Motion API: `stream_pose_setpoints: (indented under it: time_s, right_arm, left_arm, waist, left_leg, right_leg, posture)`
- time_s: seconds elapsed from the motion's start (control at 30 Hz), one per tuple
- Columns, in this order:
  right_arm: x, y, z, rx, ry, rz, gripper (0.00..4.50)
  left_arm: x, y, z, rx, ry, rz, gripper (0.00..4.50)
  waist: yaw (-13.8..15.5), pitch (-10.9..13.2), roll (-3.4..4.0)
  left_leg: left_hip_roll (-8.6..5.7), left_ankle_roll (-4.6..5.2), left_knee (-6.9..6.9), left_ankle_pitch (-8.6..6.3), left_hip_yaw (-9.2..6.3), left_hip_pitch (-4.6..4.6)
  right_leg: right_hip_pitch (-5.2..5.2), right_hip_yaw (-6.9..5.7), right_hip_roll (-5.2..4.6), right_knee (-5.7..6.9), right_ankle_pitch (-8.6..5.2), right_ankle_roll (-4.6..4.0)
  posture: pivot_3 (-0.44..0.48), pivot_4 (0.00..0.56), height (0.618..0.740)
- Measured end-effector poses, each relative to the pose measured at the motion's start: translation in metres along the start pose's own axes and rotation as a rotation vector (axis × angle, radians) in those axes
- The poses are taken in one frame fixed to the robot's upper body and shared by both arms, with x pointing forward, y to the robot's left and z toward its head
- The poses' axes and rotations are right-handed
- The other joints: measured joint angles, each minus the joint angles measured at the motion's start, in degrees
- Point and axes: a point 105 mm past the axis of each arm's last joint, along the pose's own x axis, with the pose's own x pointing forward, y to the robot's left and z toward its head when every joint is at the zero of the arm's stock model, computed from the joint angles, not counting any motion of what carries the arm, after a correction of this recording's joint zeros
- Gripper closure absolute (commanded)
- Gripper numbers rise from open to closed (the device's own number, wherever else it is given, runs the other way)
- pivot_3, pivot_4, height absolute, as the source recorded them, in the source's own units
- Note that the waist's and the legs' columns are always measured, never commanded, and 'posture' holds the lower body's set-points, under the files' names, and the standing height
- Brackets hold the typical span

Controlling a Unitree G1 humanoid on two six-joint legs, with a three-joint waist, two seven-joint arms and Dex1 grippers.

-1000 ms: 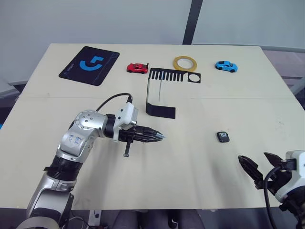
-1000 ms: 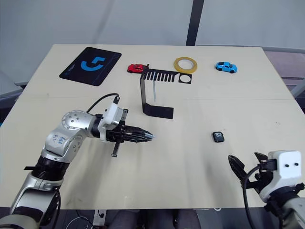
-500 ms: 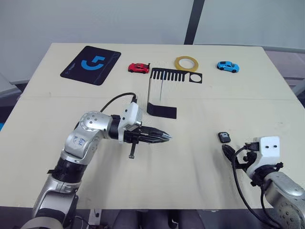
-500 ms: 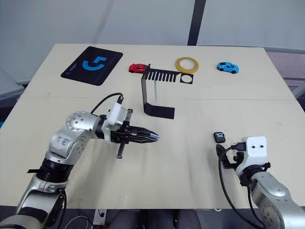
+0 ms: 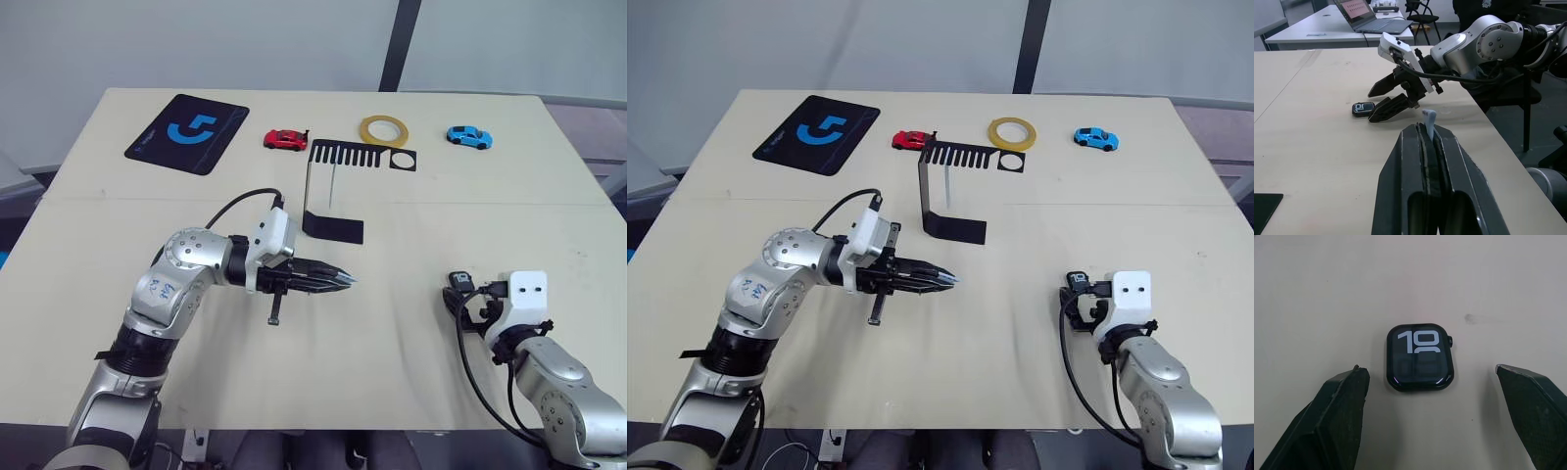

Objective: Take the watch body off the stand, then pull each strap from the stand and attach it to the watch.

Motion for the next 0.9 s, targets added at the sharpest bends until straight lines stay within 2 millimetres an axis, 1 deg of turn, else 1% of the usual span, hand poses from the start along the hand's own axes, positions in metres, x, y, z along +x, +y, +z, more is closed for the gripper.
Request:
stream_pose_setpoints:
  time_s: [0.33,0.37,0.43,0.83,0.9]
  right_arm:
    - [0.013,0.003,0.003,0.009,-0.018,-0.045,0.09]
    - [0.013,0.003,0.003,0.009,-0.018,-0.045,0.31]
    - [0.014,0.005,0.003,0.009,-0.019,-0.04,0.93]
    - [0.018,0.005,0.004,0.014,-0.012,-0.035,0.93]
    - [0.018,0.005,0.004,0.02,-0.013,-0.034,1.5]
  left_arm:
    - [0.002,0.001,0.001,-0.006,-0.006,0.017,4.5]
    - [0.002,0.001,0.001,-0.009,-0.007,0.018,4.5]
    - [0.002,0.002,0.001,-0.011,-0.009,0.02,4.5]
    - [0.004,0.003,0.002,-0.012,-0.02,0.031,4.5]
    - [0.004,0.003,0.002,-0.011,-0.02,0.032,4.5]
  waist:
    - [-0.1,0.0,0.0]
    - [-0.1,0.0,0.0]
    - [-0.1,0.0,0.0]
    - [-0.2,0.0,0.0]
    - [-0.2,0.0,0.0]
  left_leg:
    - [0.01,0.0,0.01,0.0,0.01,0.01]
    - [0.01,0.0,0.01,0.0,0.01,0.02]
    - [0.01,0.0,0.01,0.0,0.01,0.02]
    - [0.01,0.0,0.01,0.0,0.03,0.05]
    - [0.01,0.0,0.01,0.0,0.03,0.06]
  right_leg:
    - [0.0,0.01,0.0,0.03,0.0,0.0]
    - [0.0,0.01,0.01,0.02,0.0,0.0]
    - [0.0,0.01,0.0,0.03,0.0,0.0]
    - [0.0,0.04,0.01,0.06,0.0,-0.01]
    - [0.0,0.03,0.01,0.06,0.0,-0.01]
  posture:
    - [0.0,0.15,0.732]
    - [0.0,0.15,0.732]
    - [0.0,0.15,0.732]
    - [0.0,0.15,0.732]
    - [0.0,0.15,0.732]
